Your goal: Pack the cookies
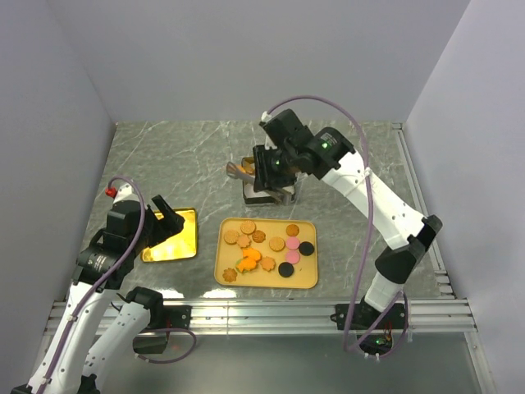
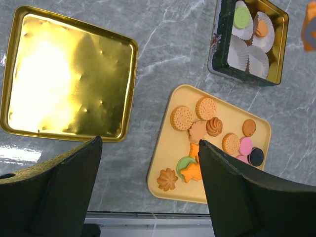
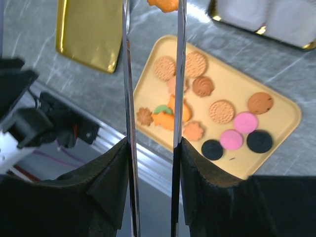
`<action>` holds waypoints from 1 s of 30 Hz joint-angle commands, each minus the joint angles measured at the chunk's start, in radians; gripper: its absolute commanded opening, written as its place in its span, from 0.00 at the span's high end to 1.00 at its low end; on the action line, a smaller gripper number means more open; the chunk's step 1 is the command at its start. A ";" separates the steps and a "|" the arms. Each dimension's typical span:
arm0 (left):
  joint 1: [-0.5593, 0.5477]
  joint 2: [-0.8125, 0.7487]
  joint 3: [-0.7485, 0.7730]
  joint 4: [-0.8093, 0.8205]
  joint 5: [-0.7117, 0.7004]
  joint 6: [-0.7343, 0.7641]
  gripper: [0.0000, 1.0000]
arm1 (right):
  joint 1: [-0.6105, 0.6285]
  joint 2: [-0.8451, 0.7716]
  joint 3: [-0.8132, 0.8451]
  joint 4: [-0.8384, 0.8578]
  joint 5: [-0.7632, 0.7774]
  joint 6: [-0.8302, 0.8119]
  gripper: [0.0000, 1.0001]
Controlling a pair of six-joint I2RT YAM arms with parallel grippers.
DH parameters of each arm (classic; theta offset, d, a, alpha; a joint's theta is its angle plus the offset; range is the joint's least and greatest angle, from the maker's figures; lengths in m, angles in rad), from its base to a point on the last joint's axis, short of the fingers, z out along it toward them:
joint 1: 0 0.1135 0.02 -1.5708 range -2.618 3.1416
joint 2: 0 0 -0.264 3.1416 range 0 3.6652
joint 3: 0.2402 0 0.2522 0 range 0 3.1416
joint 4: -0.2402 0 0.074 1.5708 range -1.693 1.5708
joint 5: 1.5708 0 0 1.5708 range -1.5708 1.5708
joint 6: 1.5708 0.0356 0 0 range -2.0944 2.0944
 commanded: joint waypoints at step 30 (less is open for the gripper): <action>-0.003 -0.021 0.005 0.030 0.013 0.013 0.15 | -0.163 0.171 -0.162 0.152 0.022 -0.052 0.53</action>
